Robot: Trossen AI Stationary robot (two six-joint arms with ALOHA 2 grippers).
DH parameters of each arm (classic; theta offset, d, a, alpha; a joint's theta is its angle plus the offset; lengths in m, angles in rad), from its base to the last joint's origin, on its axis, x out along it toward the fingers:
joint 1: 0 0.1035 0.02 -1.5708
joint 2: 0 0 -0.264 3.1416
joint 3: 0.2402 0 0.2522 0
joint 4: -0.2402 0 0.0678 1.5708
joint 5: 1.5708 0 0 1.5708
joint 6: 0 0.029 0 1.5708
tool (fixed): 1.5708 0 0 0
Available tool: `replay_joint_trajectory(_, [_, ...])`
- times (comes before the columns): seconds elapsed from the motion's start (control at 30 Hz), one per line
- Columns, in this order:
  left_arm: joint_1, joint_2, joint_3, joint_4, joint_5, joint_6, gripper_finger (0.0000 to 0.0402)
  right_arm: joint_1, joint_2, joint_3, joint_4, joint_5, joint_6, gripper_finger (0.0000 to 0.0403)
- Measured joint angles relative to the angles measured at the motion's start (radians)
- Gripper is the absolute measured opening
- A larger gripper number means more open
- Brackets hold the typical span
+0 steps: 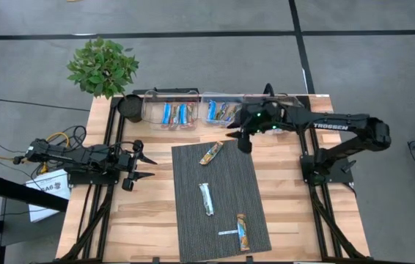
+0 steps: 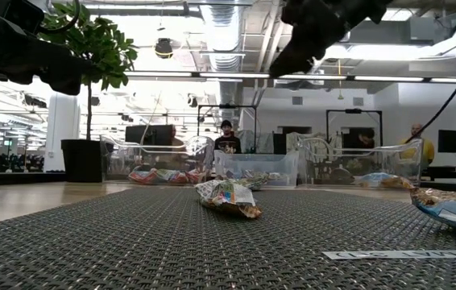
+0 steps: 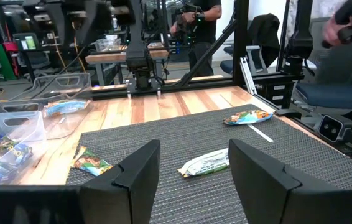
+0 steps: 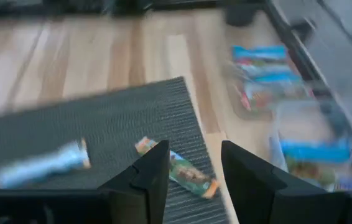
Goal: Pick and place Granola Bars by type
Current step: Put the orange granola bar into the right transparent bin
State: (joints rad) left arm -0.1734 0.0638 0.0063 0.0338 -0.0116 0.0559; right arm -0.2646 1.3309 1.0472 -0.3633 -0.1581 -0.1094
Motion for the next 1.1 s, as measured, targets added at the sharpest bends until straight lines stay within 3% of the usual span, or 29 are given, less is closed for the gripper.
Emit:
replay_joint_trajectory(0.27, [0.0,0.0,0.0,0.0,0.0,0.0,0.0184,0.075,0.095,0.063,-0.003,0.02,-0.568,0.0134])
replay_joint_trajectory(0.43, [0.0,0.0,0.0,0.0,0.0,0.0,0.0184,0.101,0.169,0.11,-0.003,0.183,-0.792,0.0133])
replay_joint_trajectory(0.63, [0.0,0.0,0.0,0.0,0.0,0.0,0.0184,0.113,0.264,0.196,-0.058,0.375,-0.916,0.0134])
replay_joint_trajectory(0.9, [0.0,0.0,0.0,0.0,0.0,0.0,0.0184,0.114,0.411,0.414,-0.353,0.277,-0.946,0.0137])
replay_joint_trajectory(1.1, [0.0,0.0,0.0,0.0,0.001,0.0,0.0184,0.107,0.506,0.515,-0.384,0.207,-0.898,0.0138])
